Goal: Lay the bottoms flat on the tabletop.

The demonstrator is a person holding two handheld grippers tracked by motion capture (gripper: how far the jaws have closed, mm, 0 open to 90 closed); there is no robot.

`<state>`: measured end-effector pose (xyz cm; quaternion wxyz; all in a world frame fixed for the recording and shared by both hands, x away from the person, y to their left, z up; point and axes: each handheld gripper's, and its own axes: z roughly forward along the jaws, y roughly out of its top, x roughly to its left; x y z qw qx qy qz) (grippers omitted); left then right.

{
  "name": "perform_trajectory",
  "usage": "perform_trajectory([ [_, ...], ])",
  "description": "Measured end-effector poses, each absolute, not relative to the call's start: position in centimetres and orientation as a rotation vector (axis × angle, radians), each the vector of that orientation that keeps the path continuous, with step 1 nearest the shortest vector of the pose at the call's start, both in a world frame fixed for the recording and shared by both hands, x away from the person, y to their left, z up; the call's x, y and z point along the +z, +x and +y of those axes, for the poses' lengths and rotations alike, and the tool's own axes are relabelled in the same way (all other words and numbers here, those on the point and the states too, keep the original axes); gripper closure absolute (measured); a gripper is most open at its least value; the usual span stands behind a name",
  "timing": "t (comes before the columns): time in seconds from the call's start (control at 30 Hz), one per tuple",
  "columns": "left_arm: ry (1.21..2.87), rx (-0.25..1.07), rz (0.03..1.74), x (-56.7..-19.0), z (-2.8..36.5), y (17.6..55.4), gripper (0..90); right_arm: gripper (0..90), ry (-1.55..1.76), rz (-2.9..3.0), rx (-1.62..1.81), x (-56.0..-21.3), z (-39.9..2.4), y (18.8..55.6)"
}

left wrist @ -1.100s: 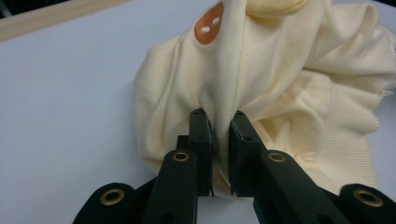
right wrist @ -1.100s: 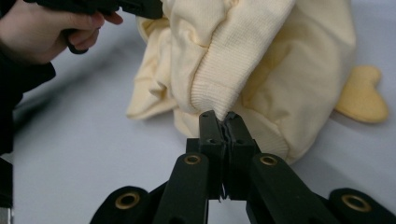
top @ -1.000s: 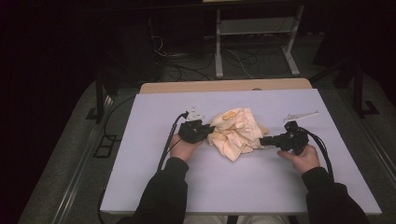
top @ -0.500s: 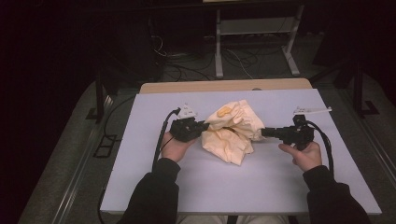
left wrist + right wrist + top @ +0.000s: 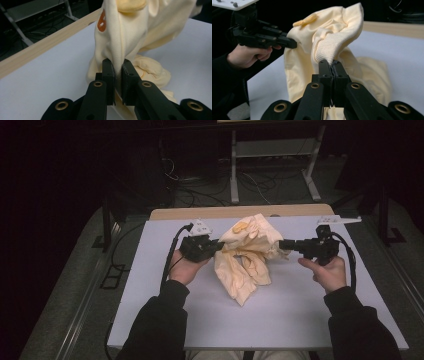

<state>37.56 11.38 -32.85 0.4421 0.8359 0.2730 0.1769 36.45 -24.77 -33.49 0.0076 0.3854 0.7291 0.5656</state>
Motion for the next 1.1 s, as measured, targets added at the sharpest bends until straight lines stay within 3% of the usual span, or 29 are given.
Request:
perform_trajectory([
  [0.37,2.035,0.533,0.643,-27.8,12.7,37.4,81.8,86.7,1.144,2.225,1.773,-27.8,-23.8,38.5],
  [0.63,1.976,0.544,0.702,-27.1,14.7,37.1,82.1,86.7,1.113,2.247,1.748,-25.6,-22.0,39.8],
  [1.1,1.979,0.522,0.751,-28.7,14.8,37.4,81.9,86.6,1.2,2.276,1.691,-28.4,-20.7,42.6],
])
